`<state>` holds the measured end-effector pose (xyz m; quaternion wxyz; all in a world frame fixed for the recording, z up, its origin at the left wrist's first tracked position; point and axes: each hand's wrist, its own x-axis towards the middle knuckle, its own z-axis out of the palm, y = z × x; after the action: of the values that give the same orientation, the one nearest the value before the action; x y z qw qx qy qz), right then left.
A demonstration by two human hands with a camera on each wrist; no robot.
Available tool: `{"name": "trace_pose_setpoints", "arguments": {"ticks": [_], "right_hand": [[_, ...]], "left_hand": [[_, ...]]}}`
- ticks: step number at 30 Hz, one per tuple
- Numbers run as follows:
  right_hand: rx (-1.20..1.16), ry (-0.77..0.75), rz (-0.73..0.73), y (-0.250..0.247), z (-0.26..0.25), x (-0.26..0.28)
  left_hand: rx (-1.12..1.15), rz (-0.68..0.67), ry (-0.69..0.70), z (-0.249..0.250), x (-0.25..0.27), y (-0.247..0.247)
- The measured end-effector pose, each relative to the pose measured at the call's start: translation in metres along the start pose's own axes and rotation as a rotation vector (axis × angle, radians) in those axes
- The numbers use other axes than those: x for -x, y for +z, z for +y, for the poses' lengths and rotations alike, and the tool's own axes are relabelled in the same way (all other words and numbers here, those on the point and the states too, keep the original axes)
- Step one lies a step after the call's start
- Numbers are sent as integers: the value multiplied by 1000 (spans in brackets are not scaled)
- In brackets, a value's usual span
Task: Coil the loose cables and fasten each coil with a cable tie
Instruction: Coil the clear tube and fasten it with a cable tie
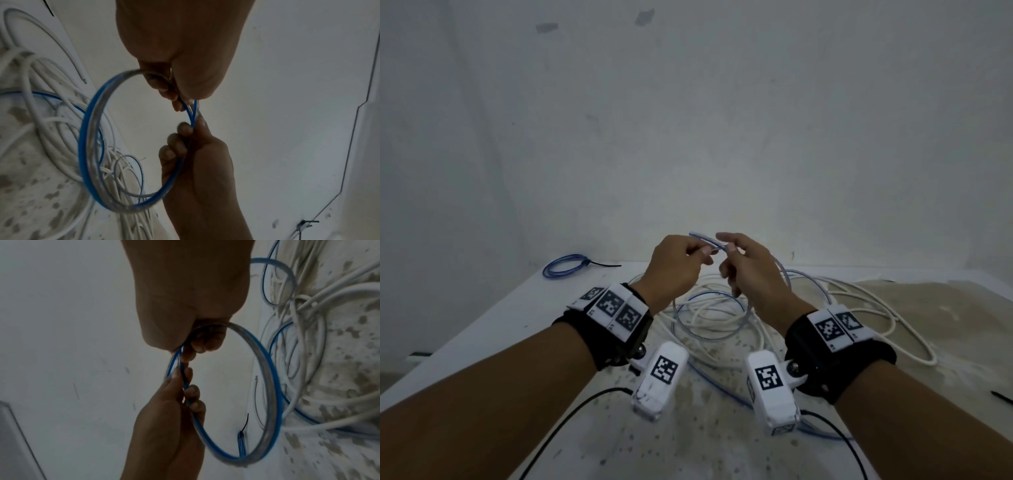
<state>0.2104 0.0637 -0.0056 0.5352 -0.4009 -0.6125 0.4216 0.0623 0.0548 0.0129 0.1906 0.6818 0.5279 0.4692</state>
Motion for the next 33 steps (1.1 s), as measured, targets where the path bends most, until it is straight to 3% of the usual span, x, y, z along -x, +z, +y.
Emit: {"name": "trace_pose_setpoints", "arguments": {"ticks": [3,8,12,19,26,29,33], "right_hand": [[22,35,4,2,-4,-2],[23,46,166,-17,-1,-9],[59,8,134,-16,3,-3],[72,-47,143,-10,2,2],[16,-32,97,-2,1,11],[-104,-7,185,-2,-3,9],[-210,23,240,4,-3,7]], "left_hand": [[-11,-24,1,7,-1,1],[-24,-83,-41,3,7,0],[-67,-9,2,1,6,2],[97,-101,-4,16,9,7],[87,29,-28,14,5,6],[135,-14,39,10,10,7],[134,75,61,5,9,11]]}}
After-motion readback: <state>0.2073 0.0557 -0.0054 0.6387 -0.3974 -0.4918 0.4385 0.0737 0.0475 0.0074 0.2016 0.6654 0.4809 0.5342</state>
